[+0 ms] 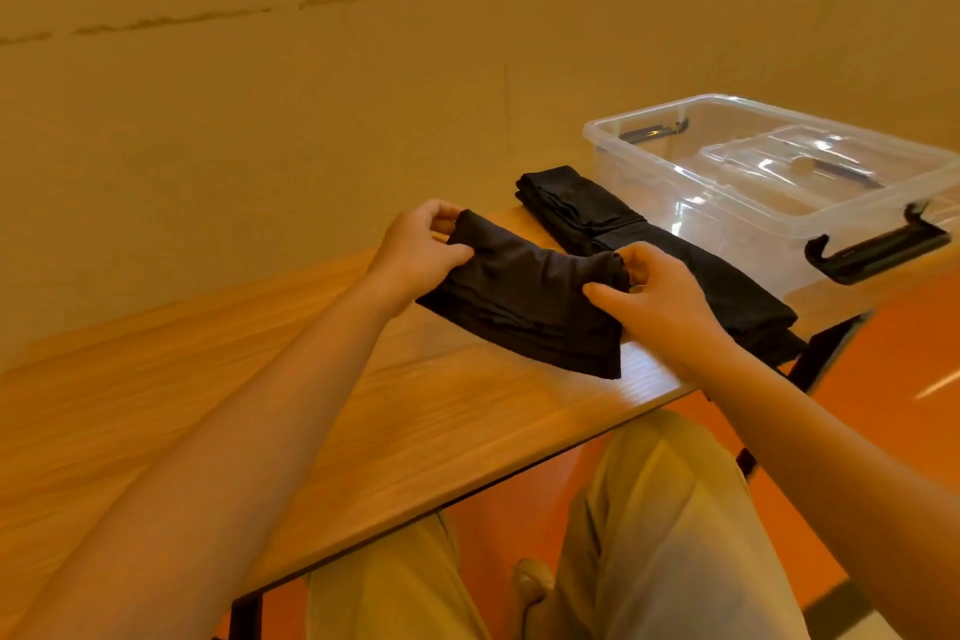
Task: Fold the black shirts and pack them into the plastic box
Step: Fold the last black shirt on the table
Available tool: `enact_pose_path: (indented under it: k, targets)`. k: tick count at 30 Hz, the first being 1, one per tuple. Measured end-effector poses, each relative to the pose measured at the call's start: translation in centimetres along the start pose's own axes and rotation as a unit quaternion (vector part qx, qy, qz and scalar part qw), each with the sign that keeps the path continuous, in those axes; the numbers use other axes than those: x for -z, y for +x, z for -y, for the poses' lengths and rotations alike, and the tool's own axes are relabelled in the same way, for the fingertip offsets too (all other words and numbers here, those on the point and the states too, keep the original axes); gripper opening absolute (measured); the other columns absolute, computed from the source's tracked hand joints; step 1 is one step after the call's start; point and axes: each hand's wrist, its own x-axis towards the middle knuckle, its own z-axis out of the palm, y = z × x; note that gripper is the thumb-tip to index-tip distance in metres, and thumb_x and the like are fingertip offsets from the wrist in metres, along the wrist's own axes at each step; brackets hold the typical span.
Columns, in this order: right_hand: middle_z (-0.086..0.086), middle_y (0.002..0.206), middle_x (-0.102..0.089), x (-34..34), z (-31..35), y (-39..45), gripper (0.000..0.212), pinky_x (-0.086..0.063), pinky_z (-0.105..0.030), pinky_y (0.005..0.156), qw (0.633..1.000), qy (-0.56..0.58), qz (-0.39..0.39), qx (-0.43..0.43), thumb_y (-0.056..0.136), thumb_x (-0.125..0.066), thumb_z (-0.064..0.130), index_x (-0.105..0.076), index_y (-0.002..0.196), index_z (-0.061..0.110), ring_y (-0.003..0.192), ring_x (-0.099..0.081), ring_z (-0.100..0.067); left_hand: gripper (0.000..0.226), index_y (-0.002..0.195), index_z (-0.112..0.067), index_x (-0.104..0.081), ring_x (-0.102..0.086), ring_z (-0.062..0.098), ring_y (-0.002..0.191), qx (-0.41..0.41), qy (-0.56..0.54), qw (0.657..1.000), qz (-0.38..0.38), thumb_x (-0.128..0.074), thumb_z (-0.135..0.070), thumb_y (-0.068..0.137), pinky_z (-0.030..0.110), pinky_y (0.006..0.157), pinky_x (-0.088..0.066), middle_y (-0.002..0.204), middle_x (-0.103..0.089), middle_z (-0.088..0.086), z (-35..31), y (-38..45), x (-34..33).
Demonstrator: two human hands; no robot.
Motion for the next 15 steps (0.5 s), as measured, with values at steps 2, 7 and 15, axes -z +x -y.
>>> enact_pose_path:
  k: [2,7,15]
  targets:
    - [-0.007,0.094,-0.063,1.8,-0.7,0.4,0.024,-0.058,-0.040,0.072,0.999,0.013,-0.029,-0.019,0.083,-0.070,0.021,-0.056,0.101,0.017,0.086,-0.063,-0.021,0.032,0.112,-0.017,-0.059,-0.060,0.020,0.102,-0.024,-0.004,1.000,0.004,-0.069,-0.006,0.084,0.035,0.085,-0.053,0.112,-0.061,0.004,-1.9,2.2,-1.7]
    - [-0.011,0.093,-0.062,5.7,-2.7,0.7,0.021,-0.059,-0.047,0.067,0.991,0.047,-0.091,-0.087,0.082,-0.071,0.017,-0.056,0.097,0.013,0.087,-0.064,-0.027,0.035,0.118,-0.011,-0.059,-0.059,0.018,0.099,-0.067,0.055,0.995,0.050,-0.068,-0.005,0.085,0.030,0.083,-0.051,0.109,-0.062,0.004,-6.0,6.4,-7.3]
    - [-0.009,0.098,-0.062,8.2,-6.6,-0.8,0.020,-0.060,-0.040,0.067,0.970,0.101,-0.158,-0.157,0.085,-0.069,0.013,-0.055,0.100,0.009,0.082,-0.066,-0.022,0.035,0.118,-0.010,-0.058,-0.057,0.022,0.109,-0.075,0.091,0.988,0.104,-0.068,-0.003,0.086,0.026,0.082,-0.046,0.118,-0.061,0.008,-8.0,10.1,-15.6]
